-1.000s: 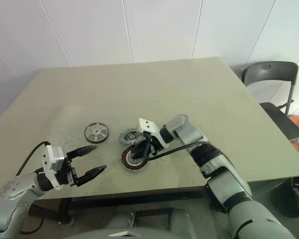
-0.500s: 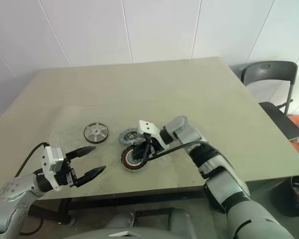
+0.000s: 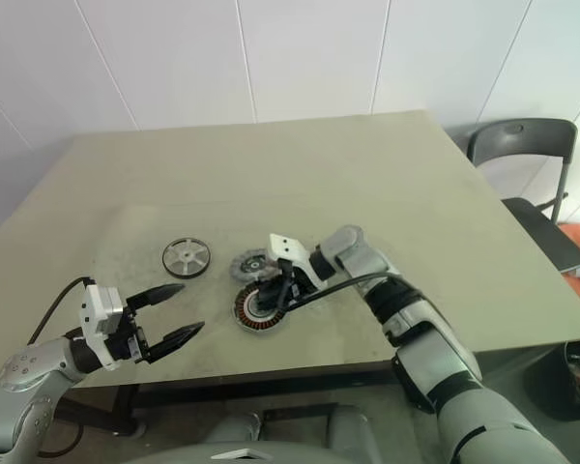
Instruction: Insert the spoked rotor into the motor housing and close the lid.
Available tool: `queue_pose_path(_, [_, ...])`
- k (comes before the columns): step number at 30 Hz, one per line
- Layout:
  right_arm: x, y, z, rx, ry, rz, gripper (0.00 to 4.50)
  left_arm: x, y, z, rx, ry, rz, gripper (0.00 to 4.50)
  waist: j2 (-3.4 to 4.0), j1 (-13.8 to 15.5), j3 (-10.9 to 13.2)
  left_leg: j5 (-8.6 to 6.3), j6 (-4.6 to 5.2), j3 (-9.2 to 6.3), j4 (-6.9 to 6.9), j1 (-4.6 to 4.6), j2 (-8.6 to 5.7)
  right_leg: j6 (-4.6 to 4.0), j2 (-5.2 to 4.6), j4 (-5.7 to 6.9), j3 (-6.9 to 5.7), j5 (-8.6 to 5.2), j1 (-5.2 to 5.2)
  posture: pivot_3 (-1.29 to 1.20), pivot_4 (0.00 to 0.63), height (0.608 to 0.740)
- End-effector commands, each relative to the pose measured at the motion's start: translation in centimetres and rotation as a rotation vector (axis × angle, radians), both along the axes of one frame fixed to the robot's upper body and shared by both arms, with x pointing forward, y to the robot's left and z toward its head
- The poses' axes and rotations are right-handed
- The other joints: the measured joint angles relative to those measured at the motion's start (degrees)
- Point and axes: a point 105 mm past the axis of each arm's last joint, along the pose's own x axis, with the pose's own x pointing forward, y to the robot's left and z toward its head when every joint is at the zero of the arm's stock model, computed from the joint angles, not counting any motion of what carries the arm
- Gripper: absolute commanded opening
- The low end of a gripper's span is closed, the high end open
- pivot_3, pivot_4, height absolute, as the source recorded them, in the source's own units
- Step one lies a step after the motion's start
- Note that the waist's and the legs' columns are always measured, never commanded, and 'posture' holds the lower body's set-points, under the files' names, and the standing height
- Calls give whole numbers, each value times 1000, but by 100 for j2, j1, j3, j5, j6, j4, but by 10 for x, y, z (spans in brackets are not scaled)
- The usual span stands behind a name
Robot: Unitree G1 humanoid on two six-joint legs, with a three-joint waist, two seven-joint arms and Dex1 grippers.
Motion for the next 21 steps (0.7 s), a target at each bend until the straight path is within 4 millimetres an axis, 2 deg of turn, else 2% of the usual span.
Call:
queue_pose_path(1, [4,4,22,52,-37,17,3056,3,1,8,12,-47,-4,4500,0,1,0,0,0,0,0,-1,0,0,0,0,0,0,-1,0,0,740])
queue_pose_path(5, [5,9,36,98,-59,21,4389,4,0,7,12,-47,-5,4500,0,2,0,0,0,1,0,-1,0,0,0,1,1,2,-3,0,0,740])
queue_pose_path(11, [4,11,59,172,-30,10,4452,5,0,6,13,-48,-3,4500,0,2,0,0,0,2,-2,-2,0,1,0,0,2,1,-4,0,0,740])
queue_pose_path(14, [0,10,62,184,10,11,3864,5,0,6,12,-48,-2,4500,0,4,0,0,0,3,-3,-5,0,-1,0,0,3,2,-8,0,0,740])
queue_pose_path(21, [-2,9,51,164,16,0,1477,7,0,6,13,-50,-2,4500,0,2,0,0,0,6,-2,-4,1,1,0,0,5,1,-8,0,0,740])
